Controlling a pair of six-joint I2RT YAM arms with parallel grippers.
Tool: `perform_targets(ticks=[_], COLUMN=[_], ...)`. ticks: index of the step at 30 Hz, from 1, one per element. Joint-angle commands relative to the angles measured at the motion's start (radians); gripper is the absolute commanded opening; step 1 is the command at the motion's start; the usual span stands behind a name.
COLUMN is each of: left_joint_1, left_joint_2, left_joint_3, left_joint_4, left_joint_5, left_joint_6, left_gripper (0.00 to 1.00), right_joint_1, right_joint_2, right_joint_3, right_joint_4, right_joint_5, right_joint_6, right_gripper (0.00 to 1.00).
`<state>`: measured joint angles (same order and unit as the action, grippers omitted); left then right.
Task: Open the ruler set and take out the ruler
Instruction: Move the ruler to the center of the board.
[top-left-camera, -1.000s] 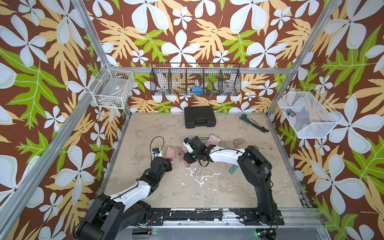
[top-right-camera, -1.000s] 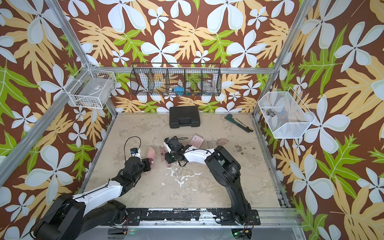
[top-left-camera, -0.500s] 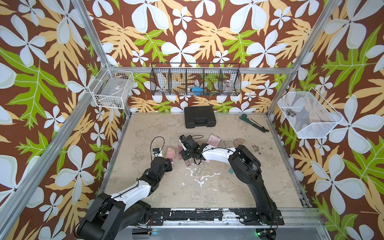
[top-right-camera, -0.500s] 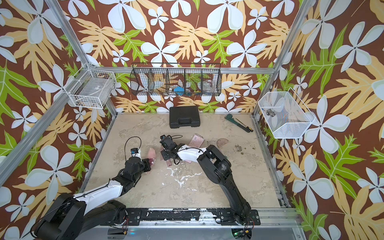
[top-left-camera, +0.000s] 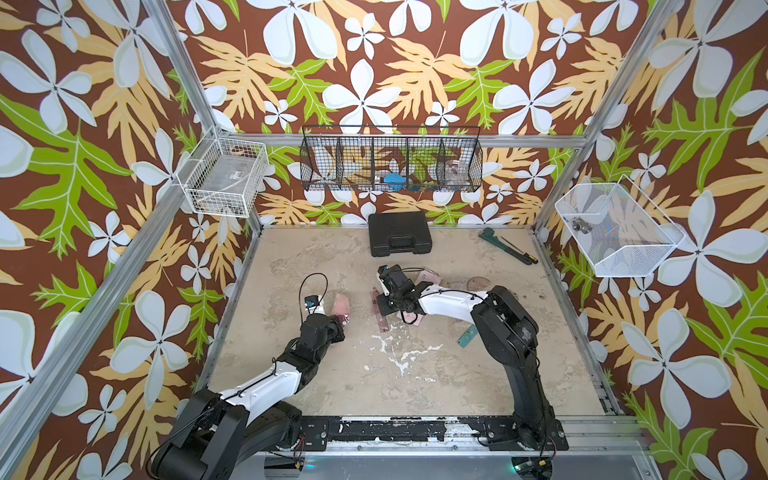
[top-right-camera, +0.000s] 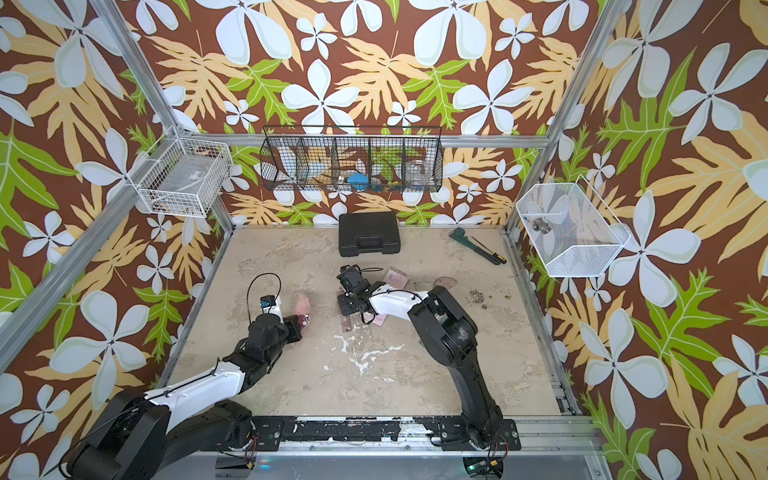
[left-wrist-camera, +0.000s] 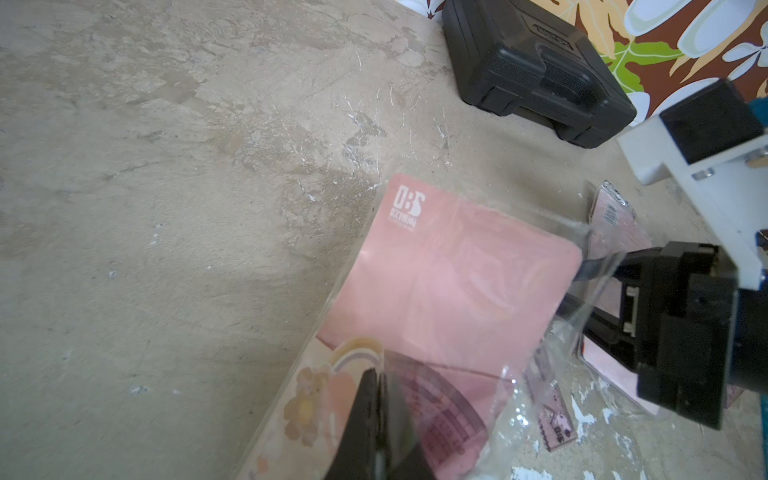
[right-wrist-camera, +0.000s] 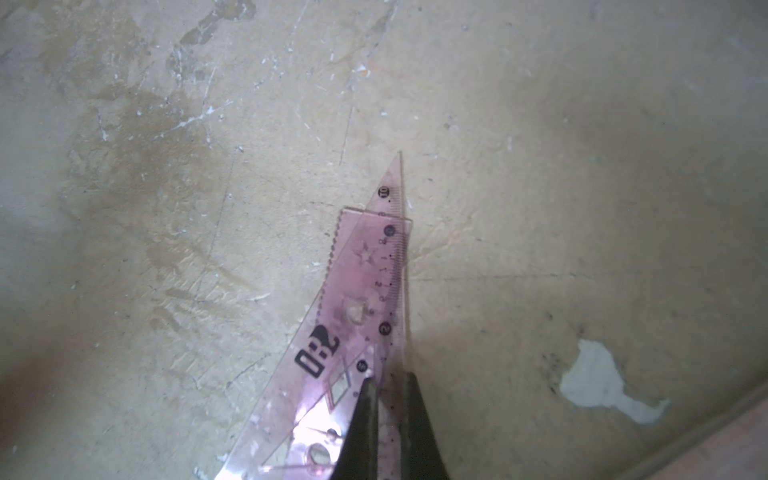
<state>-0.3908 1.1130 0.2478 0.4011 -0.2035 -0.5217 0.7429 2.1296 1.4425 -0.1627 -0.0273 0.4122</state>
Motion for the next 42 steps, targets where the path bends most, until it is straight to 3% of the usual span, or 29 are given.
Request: perform_targets(ticks=[1, 7, 20, 21, 24, 25, 32, 35, 38, 40, 42], left_joint_1=[0.001, 0.001, 0.001, 0.001, 0.001, 0.001, 0.001, 0.0, 0.001, 0.001, 0.001], left_joint_2=[-0.002, -0.008, -0.007, -0.008, -0.012, -0.011, -0.007, -0.003, 0.014, 0.027, 0.041], left_joint_3=[-0.004, -0.006, 0.003, 0.003, 0.001, 0.001, 0.001, 0.002, 0.011, 0.014, 0.017], left_joint_4=[0.016, 0.018, 0.015, 0.012, 0.018, 0.018, 0.005, 0.001, -0.009, -0.006, 0.0], left_joint_5=[0.006, 0.009, 0.04, 0.045, 0.057, 0.06, 0.08, 0.084, 0.094, 0.109, 0.122], left_joint_6=[0.002, 0.002, 0.025, 0.022, 0.014, 0.014, 0.02, 0.027, 0.037, 0.041, 0.046], left_gripper=[0.0, 0.0, 0.0, 0.0, 0.0, 0.0, 0.0, 0.0, 0.0, 0.0, 0.0], right_joint_1=[-0.016, -0.017, -0.063, -0.065, -0.063, -0.063, -0.064, -0.063, -0.052, -0.028, -0.001], right_joint_2=[-0.014, -0.051, 0.091, 0.092, 0.081, 0.074, -0.07, -0.188, -0.31, -0.363, -0.393], right_joint_3=[0.001, -0.018, 0.16, 0.161, 0.155, 0.153, 0.08, -0.041, -0.208, -0.283, -0.346], right_joint_4=[-0.015, 0.008, -0.111, -0.112, -0.116, -0.119, -0.094, 0.006, 0.173, 0.235, 0.304], right_joint_5=[-0.022, -0.041, 0.183, 0.192, 0.187, 0.182, 0.126, -0.021, -0.236, -0.315, -0.416], right_joint_6=[0.016, 0.017, -0.089, -0.092, -0.085, -0.083, -0.082, -0.073, -0.048, -0.021, 0.022], right_gripper=[0.0, 0.0, 0.0, 0.04, 0.36, 0.41, 0.54, 0.5, 0.32, 0.15, 0.06])
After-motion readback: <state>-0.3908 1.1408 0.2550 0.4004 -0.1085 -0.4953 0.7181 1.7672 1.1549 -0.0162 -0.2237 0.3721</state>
